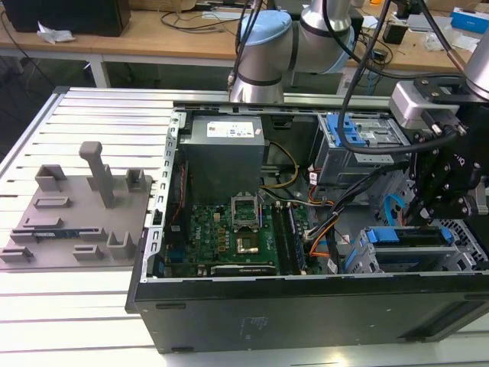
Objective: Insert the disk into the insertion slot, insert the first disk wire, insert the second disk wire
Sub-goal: 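Insert the second disk wire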
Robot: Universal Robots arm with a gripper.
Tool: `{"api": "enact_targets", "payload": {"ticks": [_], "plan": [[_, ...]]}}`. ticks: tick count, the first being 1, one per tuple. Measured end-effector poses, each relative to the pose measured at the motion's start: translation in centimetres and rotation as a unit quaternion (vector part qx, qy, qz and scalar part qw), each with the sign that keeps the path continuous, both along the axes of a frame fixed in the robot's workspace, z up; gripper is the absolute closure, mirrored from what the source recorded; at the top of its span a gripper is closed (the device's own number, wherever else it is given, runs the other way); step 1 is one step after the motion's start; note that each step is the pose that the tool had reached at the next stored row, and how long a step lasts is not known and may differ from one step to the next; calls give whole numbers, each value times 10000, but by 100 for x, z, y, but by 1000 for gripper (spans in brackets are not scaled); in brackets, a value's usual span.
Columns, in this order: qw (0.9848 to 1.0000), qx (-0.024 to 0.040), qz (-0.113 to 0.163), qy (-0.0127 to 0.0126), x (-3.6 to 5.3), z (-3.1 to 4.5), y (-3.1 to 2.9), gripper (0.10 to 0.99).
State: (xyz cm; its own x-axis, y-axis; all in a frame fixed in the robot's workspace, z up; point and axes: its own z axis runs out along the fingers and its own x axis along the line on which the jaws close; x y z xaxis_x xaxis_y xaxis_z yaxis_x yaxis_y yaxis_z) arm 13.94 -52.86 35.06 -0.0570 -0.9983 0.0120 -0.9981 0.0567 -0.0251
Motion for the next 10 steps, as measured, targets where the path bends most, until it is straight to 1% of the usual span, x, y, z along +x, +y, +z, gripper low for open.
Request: {"api": "enact_targets", "payload": {"ticks": [10], "plan": [[10000, 4, 0, 0, 21, -10, -21, 925]]}}
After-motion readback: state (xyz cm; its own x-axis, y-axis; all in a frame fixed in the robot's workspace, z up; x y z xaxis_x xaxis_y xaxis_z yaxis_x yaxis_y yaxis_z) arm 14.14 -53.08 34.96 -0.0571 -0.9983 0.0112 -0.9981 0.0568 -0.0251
